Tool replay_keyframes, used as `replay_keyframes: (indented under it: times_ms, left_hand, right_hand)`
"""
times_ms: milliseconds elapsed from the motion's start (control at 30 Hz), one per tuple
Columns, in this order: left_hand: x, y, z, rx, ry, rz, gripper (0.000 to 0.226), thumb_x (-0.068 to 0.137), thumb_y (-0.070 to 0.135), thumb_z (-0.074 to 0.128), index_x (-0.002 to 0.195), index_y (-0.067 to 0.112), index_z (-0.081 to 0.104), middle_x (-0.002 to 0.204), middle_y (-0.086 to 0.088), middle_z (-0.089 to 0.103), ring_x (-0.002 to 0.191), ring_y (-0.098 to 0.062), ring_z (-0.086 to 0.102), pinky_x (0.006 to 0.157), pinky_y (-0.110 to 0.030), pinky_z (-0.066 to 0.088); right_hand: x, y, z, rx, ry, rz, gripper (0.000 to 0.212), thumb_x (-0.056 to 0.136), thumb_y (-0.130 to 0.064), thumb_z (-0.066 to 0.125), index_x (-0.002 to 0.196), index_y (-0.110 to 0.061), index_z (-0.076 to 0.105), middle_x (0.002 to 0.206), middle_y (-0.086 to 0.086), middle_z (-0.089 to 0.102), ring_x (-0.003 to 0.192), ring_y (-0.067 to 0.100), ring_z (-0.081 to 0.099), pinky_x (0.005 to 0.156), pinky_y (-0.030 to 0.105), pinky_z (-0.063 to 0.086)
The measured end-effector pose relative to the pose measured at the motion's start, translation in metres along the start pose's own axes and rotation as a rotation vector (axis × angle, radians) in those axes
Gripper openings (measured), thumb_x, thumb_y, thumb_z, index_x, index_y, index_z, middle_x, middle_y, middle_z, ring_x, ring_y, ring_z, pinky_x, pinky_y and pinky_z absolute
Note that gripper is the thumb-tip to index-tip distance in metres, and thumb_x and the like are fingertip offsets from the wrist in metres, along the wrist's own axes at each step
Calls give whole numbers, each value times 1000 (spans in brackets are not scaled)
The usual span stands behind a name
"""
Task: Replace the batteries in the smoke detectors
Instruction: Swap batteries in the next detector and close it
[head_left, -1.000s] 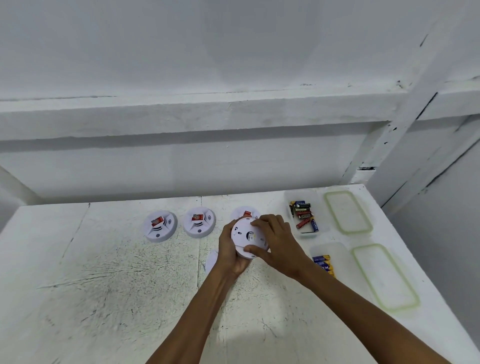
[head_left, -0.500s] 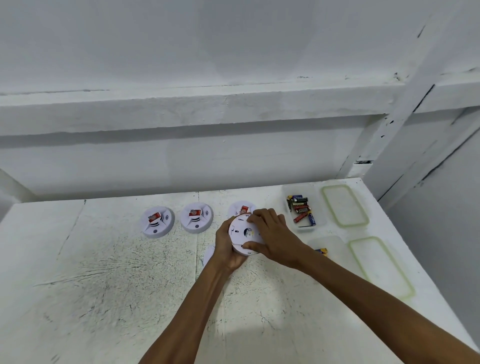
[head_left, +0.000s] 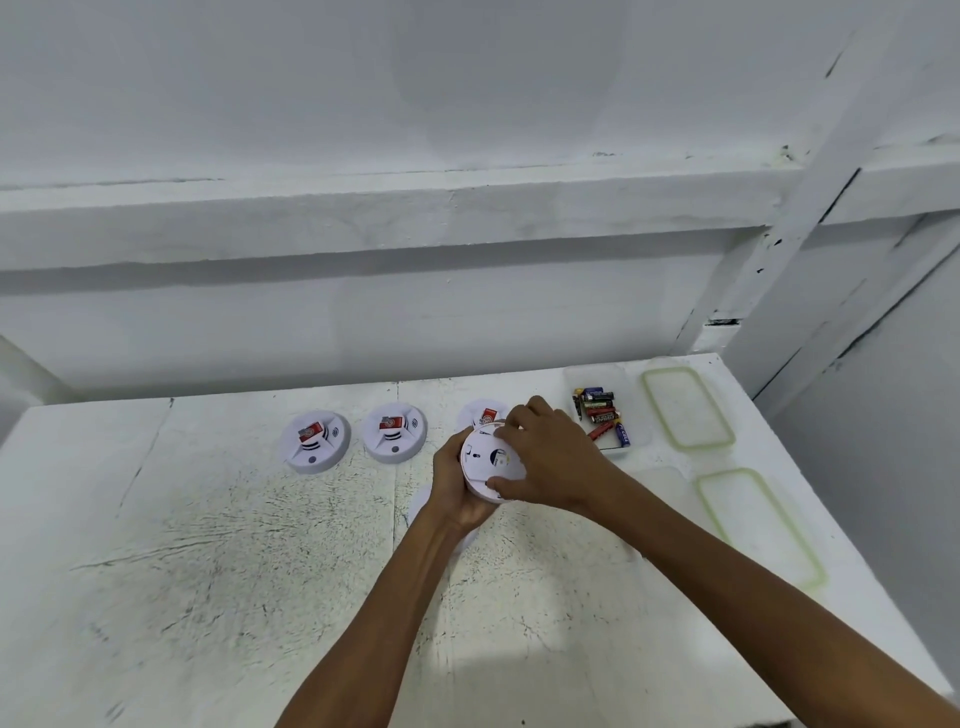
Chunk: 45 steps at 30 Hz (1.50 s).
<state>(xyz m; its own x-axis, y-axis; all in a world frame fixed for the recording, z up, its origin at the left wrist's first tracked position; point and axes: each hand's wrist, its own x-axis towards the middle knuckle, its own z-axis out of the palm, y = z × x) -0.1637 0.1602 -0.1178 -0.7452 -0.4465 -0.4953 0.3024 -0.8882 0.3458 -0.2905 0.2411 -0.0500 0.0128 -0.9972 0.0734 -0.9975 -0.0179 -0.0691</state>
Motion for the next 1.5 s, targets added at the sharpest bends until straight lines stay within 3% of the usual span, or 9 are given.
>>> replay_keyframes:
  times_ms: [167, 433, 633, 733, 833, 1067, 1267, 1400, 1500]
  left_hand:
    - [1, -10, -4, -15, 26, 3, 40, 101, 32, 48, 124, 5, 66, 115, -19, 69, 102, -33, 69, 83, -40, 59]
    - [-6, -10, -5, -19, -2, -1, 44, 102, 34, 44, 112, 3, 73, 110, -20, 72, 94, -34, 73, 84, -41, 58]
    - [-17, 0, -16, -22, -56, 13, 48, 102, 35, 39, 128, 4, 65, 131, -27, 63, 114, -43, 62, 102, -60, 44]
    - [-19, 8, -25, -73, -71, 57, 46, 102, 40, 40, 119, 7, 68, 130, -26, 61, 128, -45, 52, 98, -62, 50]
    - [-20, 12, -29, -72, -72, 105, 44, 104, 40, 39, 119, 11, 67, 121, -22, 67, 113, -44, 62, 96, -64, 50]
    - [-23, 5, -28, -117, -99, 125, 44, 103, 41, 39, 118, 11, 67, 115, -22, 70, 99, -43, 70, 96, -68, 47]
    - [-25, -1, -18, -131, -88, 121, 41, 95, 37, 46, 114, 10, 70, 119, -23, 69, 106, -44, 65, 105, -67, 41]
    - [-22, -7, -12, -117, -76, 93, 42, 94, 35, 49, 111, 6, 76, 123, -25, 66, 111, -44, 60, 115, -68, 29]
    - [-20, -11, -9, -122, -79, 109, 42, 92, 32, 54, 121, 9, 71, 129, -22, 63, 111, -40, 61, 113, -64, 35]
  right_hand:
    - [-2, -2, 5, 49, 29, 25, 65, 69, -62, 68, 105, -8, 61, 99, 5, 61, 94, 22, 48, 72, 35, 46]
    - [-10, -6, 10, 230, 92, 62, 61, 68, -57, 75, 103, -11, 57, 98, 0, 55, 85, 13, 42, 67, 25, 35]
    - [-21, 10, 4, 550, 203, 443, 58, 66, -65, 76, 99, -20, 61, 94, -8, 60, 80, 8, 58, 65, 27, 51]
    - [-29, 17, 21, 534, 157, 638, 56, 66, -63, 73, 96, -18, 58, 95, -4, 59, 84, 13, 56, 67, 31, 50]
    - [-39, 13, 42, 501, 83, 727, 56, 69, -61, 72, 92, -12, 56, 92, 0, 55, 85, 17, 54, 64, 30, 42]
    - [-50, -3, 81, 320, -59, 724, 65, 82, -56, 67, 119, -5, 51, 118, 11, 53, 112, 25, 50, 84, 34, 46]
    - [-54, 0, 89, 290, -72, 724, 65, 85, -64, 60, 120, -9, 54, 117, 7, 55, 108, 21, 52, 80, 30, 46]
    - [-51, 2, 78, 495, 168, 722, 40, 98, -42, 55, 119, -10, 62, 118, 8, 62, 100, 19, 61, 83, 30, 49]
    - [-42, -4, 53, 707, 451, 638, 23, 98, -31, 59, 116, -18, 65, 114, 2, 64, 86, 9, 63, 75, 29, 56]
